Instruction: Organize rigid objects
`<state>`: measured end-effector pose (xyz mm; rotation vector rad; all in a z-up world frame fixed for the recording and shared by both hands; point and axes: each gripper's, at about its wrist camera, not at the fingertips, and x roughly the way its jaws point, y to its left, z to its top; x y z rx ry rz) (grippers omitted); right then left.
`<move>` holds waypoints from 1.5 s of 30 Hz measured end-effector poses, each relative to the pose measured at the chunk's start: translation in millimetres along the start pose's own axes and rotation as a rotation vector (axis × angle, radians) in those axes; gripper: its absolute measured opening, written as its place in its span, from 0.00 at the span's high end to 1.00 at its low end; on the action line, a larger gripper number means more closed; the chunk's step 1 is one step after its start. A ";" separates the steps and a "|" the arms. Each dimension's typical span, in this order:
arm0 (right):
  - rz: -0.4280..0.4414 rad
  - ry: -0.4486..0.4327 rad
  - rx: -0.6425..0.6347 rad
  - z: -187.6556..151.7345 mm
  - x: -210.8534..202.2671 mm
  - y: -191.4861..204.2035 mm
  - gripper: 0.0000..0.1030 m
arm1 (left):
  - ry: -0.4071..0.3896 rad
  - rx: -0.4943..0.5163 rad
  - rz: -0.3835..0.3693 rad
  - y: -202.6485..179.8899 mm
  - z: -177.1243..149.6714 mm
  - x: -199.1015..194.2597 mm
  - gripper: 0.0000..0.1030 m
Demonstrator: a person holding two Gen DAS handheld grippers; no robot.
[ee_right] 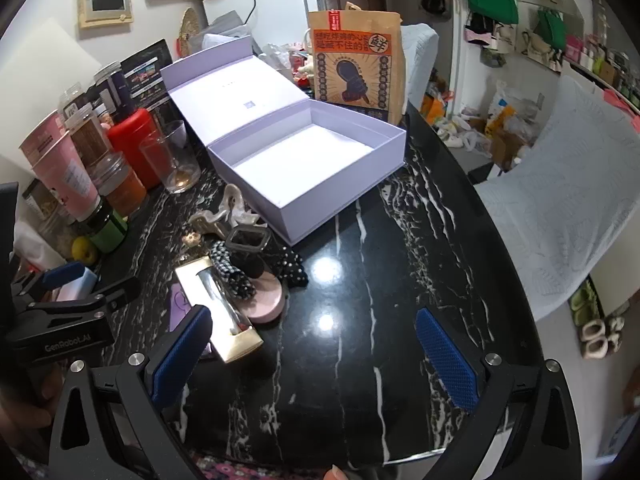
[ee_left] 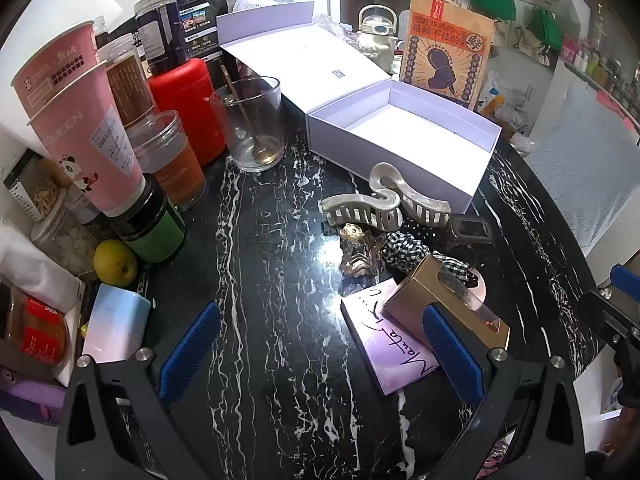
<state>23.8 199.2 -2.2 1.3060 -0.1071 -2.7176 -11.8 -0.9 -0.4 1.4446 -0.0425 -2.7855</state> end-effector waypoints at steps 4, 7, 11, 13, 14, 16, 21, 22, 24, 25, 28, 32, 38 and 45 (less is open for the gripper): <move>-0.001 0.001 -0.002 2.0 0.6 0.8 0.00 | 0.003 0.002 -0.006 0.9 0.9 1.1 0.00; -0.002 0.003 -0.001 2.4 1.0 0.8 0.00 | 0.007 0.000 -0.008 1.9 2.1 2.5 0.00; -0.005 0.005 0.002 3.6 1.6 0.7 0.00 | 0.010 0.001 -0.010 2.3 1.7 3.1 0.00; -0.008 0.006 -0.001 3.5 2.0 0.9 0.00 | 0.012 0.004 -0.010 2.7 1.8 3.2 0.00; -0.010 0.007 -0.004 3.5 1.8 1.4 0.00 | 0.014 0.005 -0.010 2.7 1.7 3.2 0.00; -0.010 0.005 -0.006 3.7 1.5 1.9 0.00 | 0.014 0.005 -0.012 3.3 2.0 3.6 0.00; -0.017 0.003 -0.005 3.6 0.9 2.6 0.00 | 0.012 0.004 -0.013 4.9 1.6 4.0 0.00; -0.019 0.003 -0.004 3.7 0.7 2.4 0.00 | 0.012 0.001 -0.013 5.8 1.5 4.1 0.00; -0.021 0.003 -0.002 3.5 0.6 1.9 0.00 | 0.014 -0.004 -0.014 6.7 0.9 4.5 0.00; -0.021 0.004 -0.001 3.2 0.6 1.6 0.00 | 0.015 -0.006 -0.015 7.1 1.0 4.8 0.00; -0.021 0.008 0.000 3.1 1.1 1.8 0.00 | 0.018 -0.009 -0.017 7.1 1.2 5.6 0.00; -0.023 0.005 0.004 1.9 -0.1 0.5 0.00 | 0.019 -0.008 -0.018 6.6 0.8 5.5 0.00; -0.019 0.006 0.009 1.0 -0.4 -0.6 0.00 | 0.018 -0.010 -0.019 6.5 1.0 5.7 0.00; -0.025 0.000 0.001 0.9 -3.9 1.8 0.00 | 0.018 -0.015 -0.028 6.4 -0.1 6.1 0.00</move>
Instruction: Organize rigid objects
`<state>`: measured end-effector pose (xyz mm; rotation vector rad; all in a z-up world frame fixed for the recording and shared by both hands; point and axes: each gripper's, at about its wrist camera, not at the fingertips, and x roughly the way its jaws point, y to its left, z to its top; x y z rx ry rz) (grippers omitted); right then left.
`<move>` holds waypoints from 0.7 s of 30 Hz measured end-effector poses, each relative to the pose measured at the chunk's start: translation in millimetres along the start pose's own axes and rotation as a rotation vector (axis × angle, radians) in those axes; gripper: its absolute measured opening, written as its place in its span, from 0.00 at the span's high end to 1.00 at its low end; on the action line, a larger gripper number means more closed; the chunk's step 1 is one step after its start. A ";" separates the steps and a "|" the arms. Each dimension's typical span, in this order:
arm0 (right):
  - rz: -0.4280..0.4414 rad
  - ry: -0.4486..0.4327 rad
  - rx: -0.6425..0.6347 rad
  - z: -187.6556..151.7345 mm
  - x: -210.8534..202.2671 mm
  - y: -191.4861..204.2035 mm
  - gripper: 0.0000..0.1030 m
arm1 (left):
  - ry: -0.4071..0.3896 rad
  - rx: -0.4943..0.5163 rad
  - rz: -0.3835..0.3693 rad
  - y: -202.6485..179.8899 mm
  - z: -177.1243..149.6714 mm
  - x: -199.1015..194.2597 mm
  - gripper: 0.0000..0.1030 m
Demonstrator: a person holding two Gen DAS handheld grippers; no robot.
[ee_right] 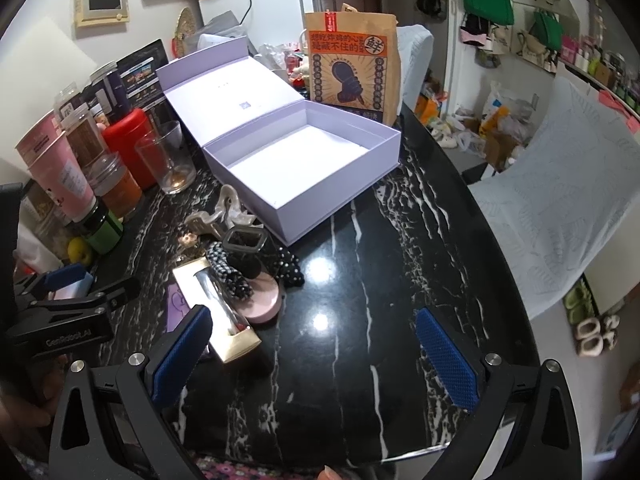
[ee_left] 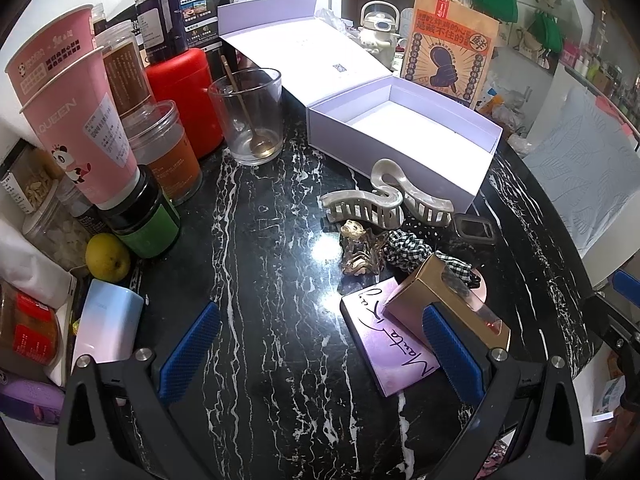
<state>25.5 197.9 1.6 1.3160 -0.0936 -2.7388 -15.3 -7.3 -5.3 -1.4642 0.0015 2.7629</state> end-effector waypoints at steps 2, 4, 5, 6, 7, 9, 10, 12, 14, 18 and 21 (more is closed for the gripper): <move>0.004 0.000 -0.001 -0.1 0.0 0.9 0.00 | -0.001 0.000 -0.001 0.1 -0.4 0.2 0.00; 0.007 0.002 -0.002 -0.3 0.3 2.0 0.00 | 0.000 0.002 -0.001 -0.1 -0.2 0.1 0.00; 0.007 0.002 -0.003 -0.4 0.4 2.6 0.00 | -0.001 0.001 -0.001 0.3 0.0 -0.1 0.00; 0.006 0.002 -0.003 -0.2 0.5 3.2 0.00 | -0.002 -0.001 0.000 0.2 -0.1 -0.1 0.00; 0.007 0.001 -0.004 -0.2 0.4 3.6 0.00 | -0.002 -0.002 0.000 0.6 -0.3 0.1 0.00; 0.007 0.002 -0.004 -0.1 0.3 4.0 0.00 | -0.002 -0.003 -0.002 1.7 -0.9 0.5 0.00; 0.007 0.002 -0.004 -0.2 0.2 3.9 0.00 | -0.001 -0.004 -0.002 2.3 -0.9 0.8 0.00; 0.008 0.002 -0.004 -0.2 0.3 4.2 0.00 | -0.001 -0.006 -0.003 3.3 -1.4 0.8 0.00; 0.009 0.003 -0.004 -0.3 0.2 4.6 0.00 | -0.004 -0.009 -0.001 3.5 -2.2 0.0 0.00; 0.017 0.004 -0.008 -1.8 -0.1 6.5 0.00 | -0.005 -0.008 -0.001 4.2 -2.8 -0.7 0.00; 0.030 0.004 -0.011 -3.3 0.4 6.2 0.00 | -0.004 -0.007 -0.002 4.5 -3.4 -0.8 0.00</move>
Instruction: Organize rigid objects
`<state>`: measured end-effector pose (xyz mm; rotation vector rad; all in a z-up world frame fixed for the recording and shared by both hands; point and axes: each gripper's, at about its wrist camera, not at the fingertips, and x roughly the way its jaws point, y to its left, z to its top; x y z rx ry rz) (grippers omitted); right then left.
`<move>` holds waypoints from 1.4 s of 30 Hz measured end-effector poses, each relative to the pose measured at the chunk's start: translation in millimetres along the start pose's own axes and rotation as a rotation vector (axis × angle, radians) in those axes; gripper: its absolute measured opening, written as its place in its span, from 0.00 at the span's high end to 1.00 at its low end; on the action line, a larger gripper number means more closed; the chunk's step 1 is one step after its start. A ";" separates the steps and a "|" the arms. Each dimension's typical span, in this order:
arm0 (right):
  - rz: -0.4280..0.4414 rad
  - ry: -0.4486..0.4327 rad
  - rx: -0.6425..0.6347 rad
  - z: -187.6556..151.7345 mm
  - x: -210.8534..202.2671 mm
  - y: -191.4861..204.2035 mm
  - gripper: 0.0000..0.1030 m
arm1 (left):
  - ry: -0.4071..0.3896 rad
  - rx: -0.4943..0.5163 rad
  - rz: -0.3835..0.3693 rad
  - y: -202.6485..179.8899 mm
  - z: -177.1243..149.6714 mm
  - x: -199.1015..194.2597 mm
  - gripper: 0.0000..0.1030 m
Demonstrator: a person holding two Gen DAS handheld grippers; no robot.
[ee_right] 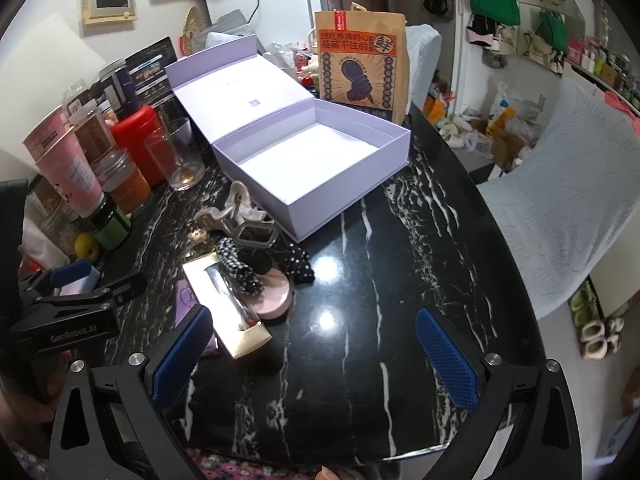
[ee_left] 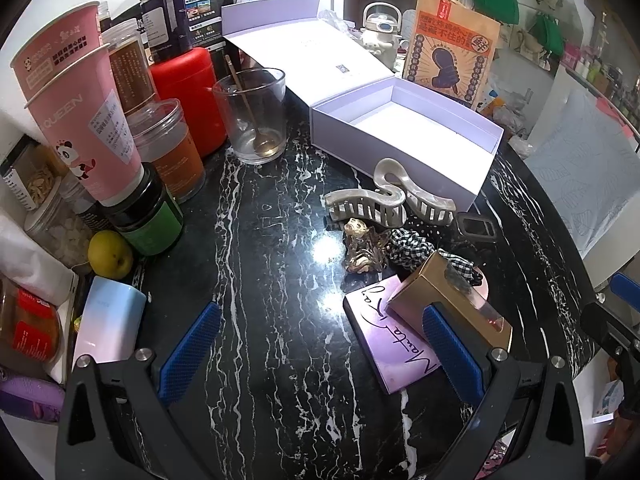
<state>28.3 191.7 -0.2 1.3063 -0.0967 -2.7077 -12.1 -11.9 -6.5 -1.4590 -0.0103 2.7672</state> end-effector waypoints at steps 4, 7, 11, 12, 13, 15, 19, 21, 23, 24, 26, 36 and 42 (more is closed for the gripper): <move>0.021 0.007 -0.007 -2.7 2.2 0.2 0.00 | 0.011 0.002 -0.001 -0.7 -4.3 1.1 0.00; 0.040 0.012 -0.010 -4.9 4.6 -0.9 0.00 | 0.021 -0.006 0.001 0.3 -8.5 1.9 0.00; 0.082 0.017 -0.018 -9.9 9.8 -0.9 0.00 | 0.025 -0.023 -0.003 2.7 -15.3 2.5 0.00; 0.093 0.020 -0.022 -10.9 11.3 -0.6 0.00 | 0.025 -0.027 -0.006 3.4 -17.5 2.6 0.00; 0.106 0.024 -0.026 -12.1 13.1 -0.1 0.00 | 0.027 -0.029 -0.007 3.5 -19.2 2.8 0.00; 0.147 0.034 -0.031 -14.5 17.4 0.7 0.00 | 0.027 -0.036 -0.012 5.1 -22.6 3.3 0.00; 0.193 0.043 -0.038 -17.4 26.8 3.4 0.02 | 0.027 -0.049 -0.017 8.8 -28.7 4.9 0.00; 0.219 0.049 -0.040 -18.4 33.0 4.7 0.05 | 0.033 -0.054 -0.022 10.6 -30.7 7.4 0.00; 0.245 0.059 -0.044 -19.7 40.8 6.6 0.09 | 0.031 -0.061 -0.026 12.2 -32.1 8.4 0.00; 0.253 0.063 -0.049 -20.2 44.2 7.6 0.12 | 0.022 -0.063 -0.030 13.1 -32.6 8.3 0.00; 0.268 0.072 -0.062 -20.1 52.7 11.6 0.17 | 0.021 -0.057 -0.030 13.7 -32.4 10.0 0.00; 0.372 0.143 -0.101 -16.7 82.9 22.0 0.38 | 0.038 -0.070 -0.034 18.4 -28.7 21.6 0.00; 0.401 0.166 -0.126 -16.8 89.4 27.8 0.59 | 0.051 -0.074 -0.036 18.3 -26.5 27.5 0.00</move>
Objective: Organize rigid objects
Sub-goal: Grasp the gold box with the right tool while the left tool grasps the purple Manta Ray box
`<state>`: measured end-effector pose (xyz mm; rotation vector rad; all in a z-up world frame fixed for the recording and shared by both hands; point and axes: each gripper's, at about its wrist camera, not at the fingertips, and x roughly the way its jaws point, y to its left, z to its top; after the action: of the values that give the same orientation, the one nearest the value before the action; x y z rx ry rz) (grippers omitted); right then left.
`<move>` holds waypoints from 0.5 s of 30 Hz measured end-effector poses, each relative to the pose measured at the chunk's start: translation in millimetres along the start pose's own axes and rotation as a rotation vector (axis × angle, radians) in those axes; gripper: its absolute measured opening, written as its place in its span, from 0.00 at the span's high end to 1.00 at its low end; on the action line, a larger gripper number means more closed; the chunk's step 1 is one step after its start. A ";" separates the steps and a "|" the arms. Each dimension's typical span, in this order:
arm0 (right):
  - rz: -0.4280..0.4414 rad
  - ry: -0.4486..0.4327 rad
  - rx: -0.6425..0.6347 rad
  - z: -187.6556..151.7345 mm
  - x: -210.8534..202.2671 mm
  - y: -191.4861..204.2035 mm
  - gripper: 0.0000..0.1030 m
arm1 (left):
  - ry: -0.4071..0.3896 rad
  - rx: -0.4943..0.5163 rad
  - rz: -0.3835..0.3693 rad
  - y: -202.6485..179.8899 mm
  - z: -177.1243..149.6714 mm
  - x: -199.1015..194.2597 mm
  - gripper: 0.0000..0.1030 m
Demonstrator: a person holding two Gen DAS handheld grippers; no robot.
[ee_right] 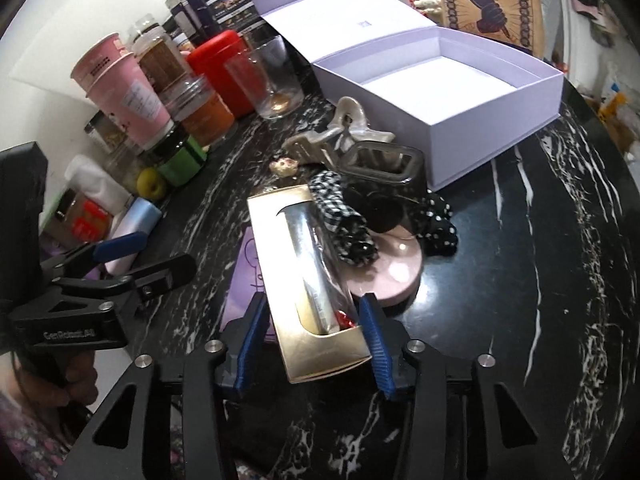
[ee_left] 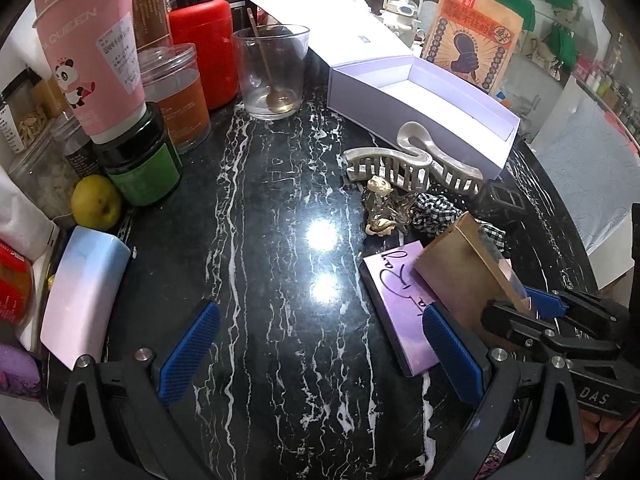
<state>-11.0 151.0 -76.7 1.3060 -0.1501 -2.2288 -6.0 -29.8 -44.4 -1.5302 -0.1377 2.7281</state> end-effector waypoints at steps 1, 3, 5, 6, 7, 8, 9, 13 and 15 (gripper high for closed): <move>0.008 -0.006 -0.002 -0.2 -2.2 0.1 0.60 | 0.001 0.002 -0.004 -0.9 0.4 0.6 0.00; 0.021 -0.028 -0.008 -1.7 -9.6 1.3 0.64 | 0.003 0.010 -0.018 -3.6 1.4 2.1 0.00; 0.021 -0.046 -0.029 -4.0 -18.6 4.3 0.64 | 0.010 0.020 -0.037 -8.2 2.9 5.5 0.00; 0.016 -0.052 -0.036 -5.2 -22.3 5.6 0.65 | 0.016 0.026 -0.046 -10.6 3.4 7.8 0.00; 0.011 -0.057 -0.041 -8.3 -27.7 6.1 0.65 | 0.024 0.034 -0.056 -13.6 3.6 10.5 0.00; 0.008 -0.058 -0.041 -10.3 -30.7 6.1 0.65 | 0.031 0.041 -0.067 -16.7 3.9 13.2 0.00; 0.003 -0.059 -0.037 -13.6 -35.3 5.2 0.65 | 0.039 0.048 -0.077 -19.8 3.8 15.6 0.00; -0.028 -0.072 -0.020 -25.9 -53.4 -0.1 0.65 | 0.069 0.071 -0.114 -32.1 4.2 25.6 0.00; -0.074 -0.081 -0.016 -33.6 -63.0 -2.9 0.65 | 0.081 0.079 -0.127 -38.3 3.9 30.0 0.00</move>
<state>39.8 191.2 -46.5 1.2326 -0.1148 -2.3417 -26.2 9.7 -64.8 -1.5516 -0.1205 2.5396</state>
